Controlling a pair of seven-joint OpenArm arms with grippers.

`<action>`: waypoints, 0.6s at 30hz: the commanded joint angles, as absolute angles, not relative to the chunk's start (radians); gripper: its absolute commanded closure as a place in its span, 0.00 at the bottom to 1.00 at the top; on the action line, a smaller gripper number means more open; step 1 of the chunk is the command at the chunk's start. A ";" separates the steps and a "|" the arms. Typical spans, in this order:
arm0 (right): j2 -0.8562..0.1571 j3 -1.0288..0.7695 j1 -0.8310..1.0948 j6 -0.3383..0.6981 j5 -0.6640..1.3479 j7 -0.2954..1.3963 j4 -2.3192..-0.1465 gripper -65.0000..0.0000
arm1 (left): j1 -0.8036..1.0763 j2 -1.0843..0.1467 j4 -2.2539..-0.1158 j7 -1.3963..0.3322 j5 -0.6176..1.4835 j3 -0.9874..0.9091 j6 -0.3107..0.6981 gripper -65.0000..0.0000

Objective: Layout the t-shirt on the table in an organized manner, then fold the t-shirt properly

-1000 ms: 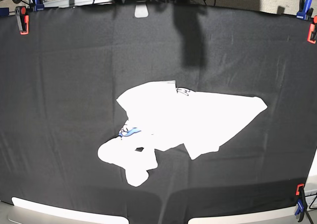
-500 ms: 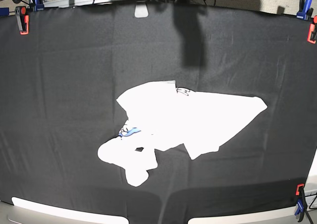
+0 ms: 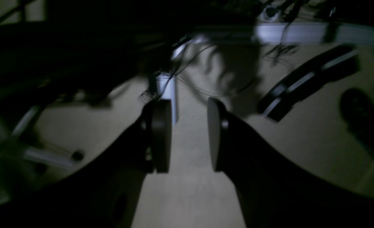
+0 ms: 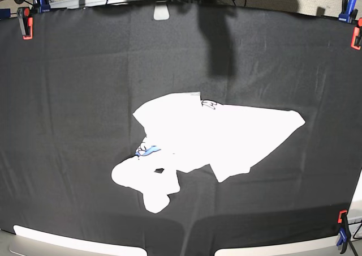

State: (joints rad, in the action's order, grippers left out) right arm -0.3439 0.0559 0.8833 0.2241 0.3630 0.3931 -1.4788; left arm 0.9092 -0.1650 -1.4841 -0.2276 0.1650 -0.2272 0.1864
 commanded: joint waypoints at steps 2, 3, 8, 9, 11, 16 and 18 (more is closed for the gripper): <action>-0.395 0.053 0.944 0.282 0.408 0.385 -1.590 0.71 | 0.965 -0.203 -1.570 -0.234 0.167 -0.228 0.191 0.77; -0.414 0.053 0.969 0.314 0.411 0.386 -1.637 0.71 | 0.981 -0.218 -1.606 -0.248 0.167 -0.229 0.191 0.77; -0.482 0.029 1.094 0.395 0.428 0.395 -1.861 0.71 | 1.042 -0.273 -1.784 -0.307 0.167 -0.236 0.191 0.77; -0.482 0.014 1.113 0.395 0.428 0.398 -1.900 0.71 | 1.050 -0.275 -1.818 -0.307 0.166 -0.243 0.191 0.77; -0.482 -0.020 1.136 0.395 0.428 0.412 -1.976 0.71 | 1.056 -0.275 -1.889 -0.308 0.167 -0.265 0.191 0.77; -0.482 -0.126 1.144 0.397 0.467 0.439 -2.158 0.71 | 1.053 -0.276 -2.066 -0.318 0.167 -0.321 0.191 0.77; -0.482 -0.169 1.137 0.397 0.508 0.438 -2.230 0.71 | 1.048 -0.286 -2.133 -0.321 0.167 -0.335 0.191 0.77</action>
State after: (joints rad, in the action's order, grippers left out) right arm -0.4767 -0.1646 1.1275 0.3885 0.4961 0.4629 -2.2124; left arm 1.0378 -0.2806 -2.1155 -0.3428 0.1661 -0.3294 0.1913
